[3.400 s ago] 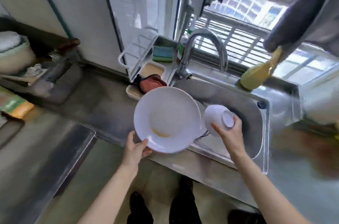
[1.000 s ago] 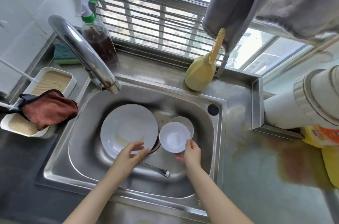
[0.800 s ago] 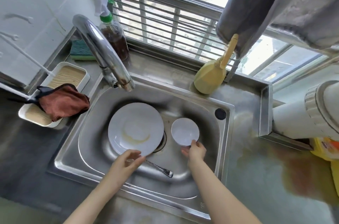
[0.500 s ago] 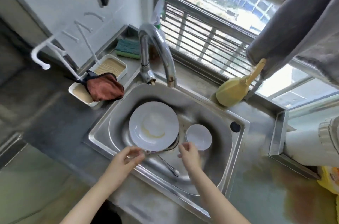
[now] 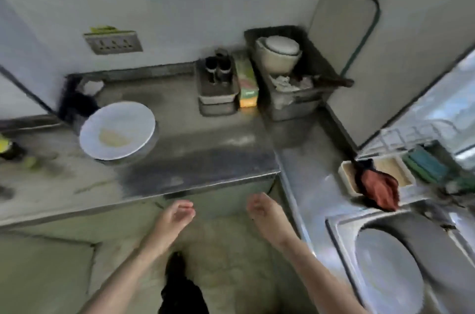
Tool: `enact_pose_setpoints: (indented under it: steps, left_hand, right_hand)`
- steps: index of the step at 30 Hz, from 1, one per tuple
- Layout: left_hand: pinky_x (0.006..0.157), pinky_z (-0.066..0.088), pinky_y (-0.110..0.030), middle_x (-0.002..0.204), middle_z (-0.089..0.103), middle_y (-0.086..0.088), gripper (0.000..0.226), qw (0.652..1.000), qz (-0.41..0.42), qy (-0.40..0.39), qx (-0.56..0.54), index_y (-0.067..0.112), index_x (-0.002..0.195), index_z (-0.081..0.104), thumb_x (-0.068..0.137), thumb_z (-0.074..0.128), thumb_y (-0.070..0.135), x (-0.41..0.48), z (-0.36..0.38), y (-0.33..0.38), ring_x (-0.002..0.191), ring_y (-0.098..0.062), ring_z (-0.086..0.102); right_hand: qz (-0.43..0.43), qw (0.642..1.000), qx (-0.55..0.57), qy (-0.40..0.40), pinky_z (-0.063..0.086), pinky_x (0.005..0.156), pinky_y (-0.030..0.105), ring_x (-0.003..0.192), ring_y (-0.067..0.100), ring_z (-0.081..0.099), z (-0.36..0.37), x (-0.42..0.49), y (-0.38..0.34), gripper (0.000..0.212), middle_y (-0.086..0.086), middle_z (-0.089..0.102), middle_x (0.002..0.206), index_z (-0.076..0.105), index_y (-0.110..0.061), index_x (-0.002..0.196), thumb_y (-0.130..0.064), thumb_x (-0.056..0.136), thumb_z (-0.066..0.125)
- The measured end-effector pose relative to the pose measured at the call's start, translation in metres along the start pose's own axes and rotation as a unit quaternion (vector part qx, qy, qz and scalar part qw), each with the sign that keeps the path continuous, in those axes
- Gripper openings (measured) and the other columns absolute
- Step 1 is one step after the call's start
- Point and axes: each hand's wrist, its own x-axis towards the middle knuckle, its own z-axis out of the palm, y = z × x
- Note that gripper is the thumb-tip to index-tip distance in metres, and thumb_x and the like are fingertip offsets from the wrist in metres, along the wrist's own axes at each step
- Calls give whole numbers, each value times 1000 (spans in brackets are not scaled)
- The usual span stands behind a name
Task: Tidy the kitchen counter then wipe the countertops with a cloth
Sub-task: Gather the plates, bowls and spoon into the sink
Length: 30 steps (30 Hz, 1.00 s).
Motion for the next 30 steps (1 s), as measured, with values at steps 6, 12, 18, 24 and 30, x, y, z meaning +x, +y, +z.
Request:
enact_pose_setpoints:
  steps: [6,12,18,24,30]
  left_hand:
    - [62,44,-5,74,66,6,20,992,1,123,-18,20,83,62,79,69,1,44,-165,-21,63,8,61]
    - [74,45,-28,85,65,-5,11,977,-53,192,-72,10,94,61,85,63,6,68,-257,-44,74,-10,64]
    - [68,46,-26,94,64,-14,13,967,-79,189,-149,14,93,59,84,66,8,99,-285,-55,76,-23,65]
    - [60,47,-26,98,65,-15,12,963,-120,167,-172,10,103,56,91,56,13,116,-286,-53,74,-21,67]
    - [63,53,-31,105,63,-17,34,958,-123,152,-211,7,123,46,91,55,15,125,-280,-32,80,-26,67]
  right_hand:
    - [15,996,48,-77,46,64,19,82,17,59,133,91,-118,6,-1,63,87,60,-18,92,-15,88,57]
    - [173,955,231,-65,35,47,26,48,18,41,235,169,-188,12,10,47,61,51,-11,67,-8,78,51]
    - [264,926,268,23,51,50,30,51,22,53,283,208,-208,7,13,58,66,57,-4,87,-9,89,53]
    - [284,917,278,41,57,74,45,51,20,46,289,220,-206,19,15,56,71,52,-4,82,10,83,38]
    - [244,928,266,93,50,52,29,57,23,50,254,195,-201,16,13,55,67,50,-2,77,8,78,37]
